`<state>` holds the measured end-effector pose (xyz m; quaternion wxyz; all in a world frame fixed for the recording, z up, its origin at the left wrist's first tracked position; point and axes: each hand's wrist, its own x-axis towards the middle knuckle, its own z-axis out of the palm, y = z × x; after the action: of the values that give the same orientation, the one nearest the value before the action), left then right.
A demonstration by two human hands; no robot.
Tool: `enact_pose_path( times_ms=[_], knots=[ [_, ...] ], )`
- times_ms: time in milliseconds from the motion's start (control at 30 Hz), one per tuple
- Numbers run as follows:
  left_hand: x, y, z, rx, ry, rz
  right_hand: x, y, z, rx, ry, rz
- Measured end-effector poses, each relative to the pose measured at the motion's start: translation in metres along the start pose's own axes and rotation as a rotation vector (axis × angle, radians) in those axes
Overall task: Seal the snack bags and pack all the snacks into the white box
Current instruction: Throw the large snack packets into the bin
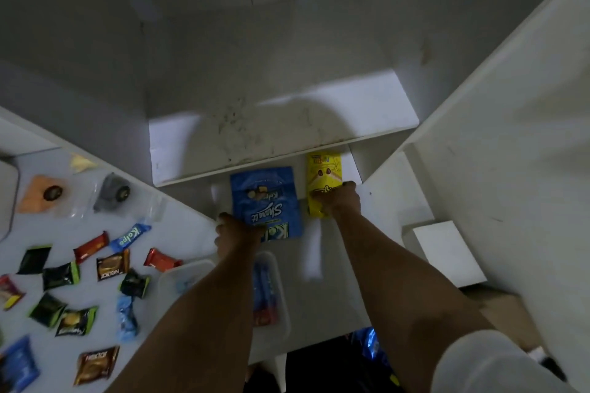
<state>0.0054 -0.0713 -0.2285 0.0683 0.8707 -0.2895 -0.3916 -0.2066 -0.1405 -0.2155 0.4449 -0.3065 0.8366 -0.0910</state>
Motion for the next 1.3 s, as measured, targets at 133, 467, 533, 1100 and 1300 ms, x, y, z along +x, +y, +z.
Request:
enact_pose_path(
  times_ms=[133,467,533,1100,1300],
  knots=[
    [-0.004,-0.001,0.001,-0.028,0.003,0.002,0.005,0.010,-0.006,0.142,-0.054,-0.051],
    [-0.024,0.009,-0.026,-0.372,-0.071,0.142,-0.039,0.045,-0.027,0.558,-0.089,-0.024],
    [-0.033,0.008,-0.031,-0.515,-0.152,0.133,-0.060,0.055,-0.035,0.622,-0.076,-0.028],
    [-0.246,-0.063,0.030,-0.363,-0.853,0.394,-0.258,0.339,-0.057,0.938,0.397,0.256],
    [-0.286,-0.101,0.081,-0.108,-0.981,0.438,-0.320,0.415,-0.058,1.022,0.453,0.448]
  ],
)
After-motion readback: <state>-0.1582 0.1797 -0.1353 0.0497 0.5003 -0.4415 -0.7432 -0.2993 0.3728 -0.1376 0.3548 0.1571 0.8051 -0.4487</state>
